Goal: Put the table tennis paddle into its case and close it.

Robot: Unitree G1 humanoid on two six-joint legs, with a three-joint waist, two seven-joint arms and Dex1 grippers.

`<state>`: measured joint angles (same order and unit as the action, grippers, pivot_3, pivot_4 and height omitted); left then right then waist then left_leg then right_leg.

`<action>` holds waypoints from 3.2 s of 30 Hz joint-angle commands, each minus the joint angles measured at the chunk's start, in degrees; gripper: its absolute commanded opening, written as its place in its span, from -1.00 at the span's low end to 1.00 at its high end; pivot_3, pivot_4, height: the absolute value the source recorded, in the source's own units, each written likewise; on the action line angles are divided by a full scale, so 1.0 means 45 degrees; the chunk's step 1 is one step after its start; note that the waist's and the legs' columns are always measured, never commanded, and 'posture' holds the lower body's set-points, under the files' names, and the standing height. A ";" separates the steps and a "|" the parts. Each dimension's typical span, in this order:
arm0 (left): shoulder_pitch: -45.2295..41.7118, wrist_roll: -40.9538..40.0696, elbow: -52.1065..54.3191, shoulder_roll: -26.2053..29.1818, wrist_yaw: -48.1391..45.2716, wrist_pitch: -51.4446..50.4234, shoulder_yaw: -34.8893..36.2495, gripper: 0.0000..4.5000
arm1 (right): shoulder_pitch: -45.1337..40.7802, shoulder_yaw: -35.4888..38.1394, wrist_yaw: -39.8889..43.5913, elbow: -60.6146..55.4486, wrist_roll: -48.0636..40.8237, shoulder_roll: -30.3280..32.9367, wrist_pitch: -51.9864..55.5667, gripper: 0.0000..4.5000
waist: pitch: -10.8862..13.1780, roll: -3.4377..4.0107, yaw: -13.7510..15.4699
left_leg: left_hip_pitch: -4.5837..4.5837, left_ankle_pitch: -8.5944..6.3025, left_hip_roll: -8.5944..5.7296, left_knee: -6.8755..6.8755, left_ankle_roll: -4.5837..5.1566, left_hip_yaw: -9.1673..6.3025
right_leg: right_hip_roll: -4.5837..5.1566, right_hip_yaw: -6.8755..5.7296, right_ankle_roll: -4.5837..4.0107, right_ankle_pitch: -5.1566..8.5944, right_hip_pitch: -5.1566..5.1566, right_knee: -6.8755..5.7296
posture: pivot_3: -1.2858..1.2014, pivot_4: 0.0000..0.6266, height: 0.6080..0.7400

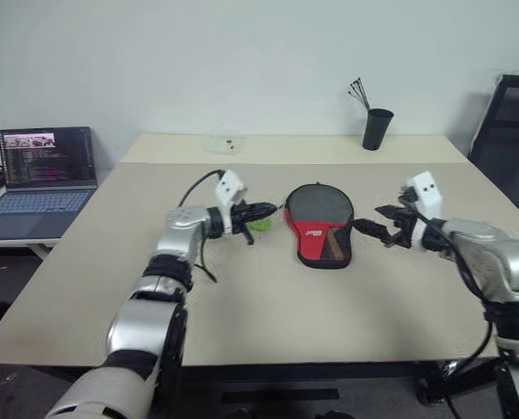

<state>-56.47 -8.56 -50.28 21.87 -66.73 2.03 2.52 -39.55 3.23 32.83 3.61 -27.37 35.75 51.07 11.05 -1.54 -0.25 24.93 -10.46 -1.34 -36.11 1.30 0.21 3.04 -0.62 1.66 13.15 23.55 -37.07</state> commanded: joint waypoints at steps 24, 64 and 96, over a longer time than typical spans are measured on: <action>0.3638 -0.5174 1.0536 0.3452 0.0216 -0.8095 0.1394 -0.98 | -0.3963 -0.0469 -0.0579 1.0703 0.3719 -0.3664 -0.5039 1.00 | 0.0001 0.0001 -0.0312 | -0.0029 0.0007 0.0002 -0.0008 -0.0008 -0.0011 | -0.0011 0.0002 -0.0002 0.0001 -0.0020 -0.0022 | 0.03 -0.52 1.00; 0.7636 -0.5841 1.3200 0.6038 -0.2233 -0.8347 0.0758 -1.00 | 0.0745 0.0282 -0.2374 -0.2449 0.1003 -0.6622 0.5231 -0.99 | 0.0001 0.0002 -0.0443 | -0.0041 0.0012 0.0021 0.0024 -0.0025 -0.0054 | -0.0001 0.0026 -0.0125 0.0076 0.0063 -0.0186 | 0.03 -0.52 1.00; 0.7853 -0.6137 1.3665 0.6742 -0.2535 -0.8602 0.0599 -1.00 | 0.4524 0.1895 -0.5806 -0.7749 -0.1087 -0.9810 0.9207 -0.99 | 0.0000 0.0001 -0.0359 | -0.0012 0.0011 0.0028 0.0043 -0.0027 -0.0049 | -0.0002 0.0026 -0.0126 0.0146 0.0101 -0.0154 | 0.03 -0.52 1.00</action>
<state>-20.98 -35.33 9.17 51.27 -78.13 -37.16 4.23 -19.38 12.21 6.97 -29.64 -29.53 -7.01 92.01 11.05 -1.54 -1.87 24.88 -10.41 -1.21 -35.92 1.18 -0.01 3.03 -0.50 1.09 13.81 24.02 -37.76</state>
